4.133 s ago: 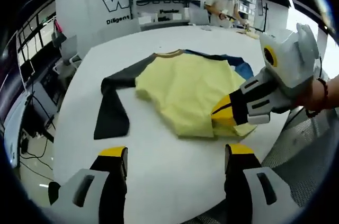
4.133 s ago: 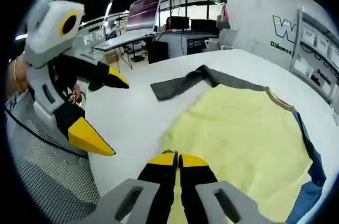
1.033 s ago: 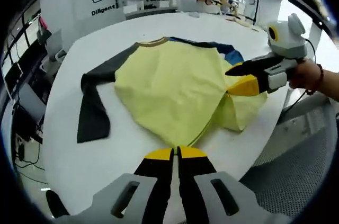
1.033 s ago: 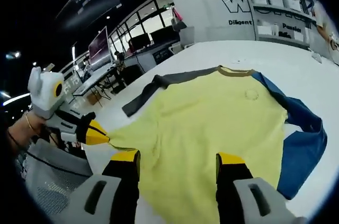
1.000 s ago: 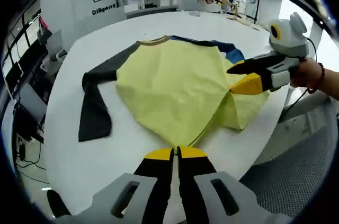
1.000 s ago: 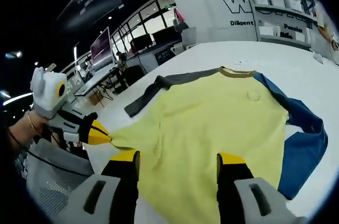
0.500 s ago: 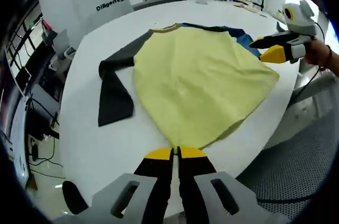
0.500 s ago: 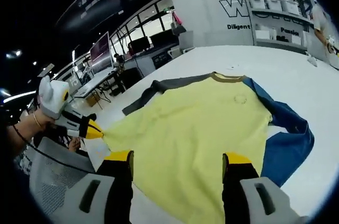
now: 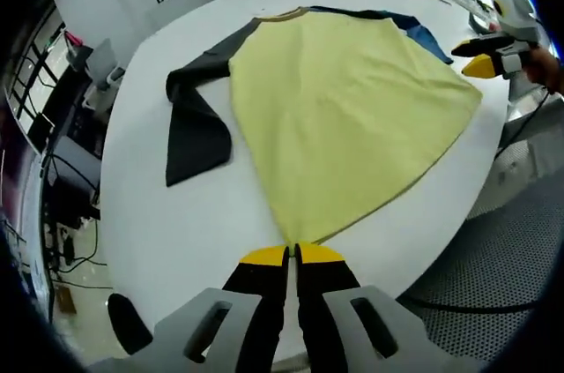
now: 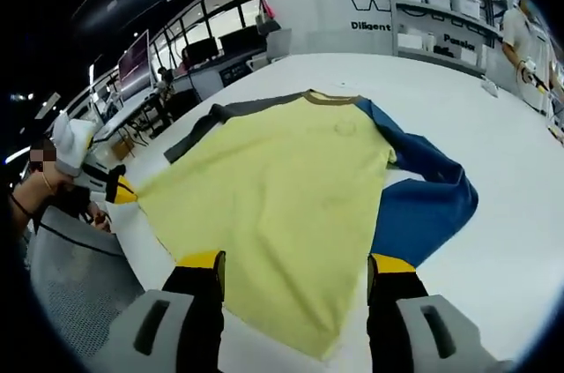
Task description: Fold the garment on the visible template until the final outline fits inside the template.
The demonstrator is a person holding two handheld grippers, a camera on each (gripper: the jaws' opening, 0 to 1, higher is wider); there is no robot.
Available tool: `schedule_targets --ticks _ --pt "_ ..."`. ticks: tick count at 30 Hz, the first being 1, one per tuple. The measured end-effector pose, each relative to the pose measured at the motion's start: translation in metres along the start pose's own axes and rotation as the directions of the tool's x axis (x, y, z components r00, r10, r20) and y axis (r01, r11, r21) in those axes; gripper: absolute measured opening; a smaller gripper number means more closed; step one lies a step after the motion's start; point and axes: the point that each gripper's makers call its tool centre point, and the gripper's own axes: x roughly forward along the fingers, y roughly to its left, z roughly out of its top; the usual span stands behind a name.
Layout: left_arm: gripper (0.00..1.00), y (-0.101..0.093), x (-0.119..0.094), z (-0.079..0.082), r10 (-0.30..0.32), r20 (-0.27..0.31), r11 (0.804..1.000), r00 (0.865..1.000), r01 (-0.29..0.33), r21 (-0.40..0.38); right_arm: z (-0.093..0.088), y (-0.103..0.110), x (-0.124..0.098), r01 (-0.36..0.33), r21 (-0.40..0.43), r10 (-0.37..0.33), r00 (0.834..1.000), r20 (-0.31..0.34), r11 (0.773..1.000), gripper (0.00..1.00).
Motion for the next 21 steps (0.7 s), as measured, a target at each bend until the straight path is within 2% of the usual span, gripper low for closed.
schedule_targets --ticks 2,6,10,13,16,21 --pt "0.02 0.000 0.001 -0.001 -0.002 -0.005 1.000 1.000 0.002 -0.003 -0.003 -0.002 -0.001 0.006 0.002 -0.006 1.000 -0.008 1.000 0.61" --pt "0.02 -0.001 0.003 -0.003 -0.008 -0.012 1.000 1.000 0.008 -0.006 -0.015 -0.005 -0.005 0.018 0.003 -0.018 0.997 -0.069 1.000 0.56" --pt "0.02 -0.001 0.005 -0.004 -0.015 -0.015 1.000 1.000 0.015 -0.010 -0.025 -0.008 -0.008 0.026 0.009 -0.024 0.994 -0.107 1.000 0.47" --pt "0.02 -0.001 0.007 -0.006 -0.018 -0.018 1.000 1.000 0.017 -0.008 -0.038 -0.012 -0.008 0.046 -0.028 -0.050 0.985 -0.167 0.999 0.42" --pt "0.03 0.001 0.008 -0.006 -0.010 -0.021 1.000 1.000 0.010 -0.007 -0.039 -0.012 -0.009 0.049 -0.015 -0.051 0.984 -0.171 0.999 0.39" --pt "0.03 0.002 0.008 -0.007 -0.012 -0.016 1.000 1.000 0.012 -0.012 -0.041 -0.013 -0.009 0.065 -0.040 -0.071 0.981 -0.182 0.997 0.34"
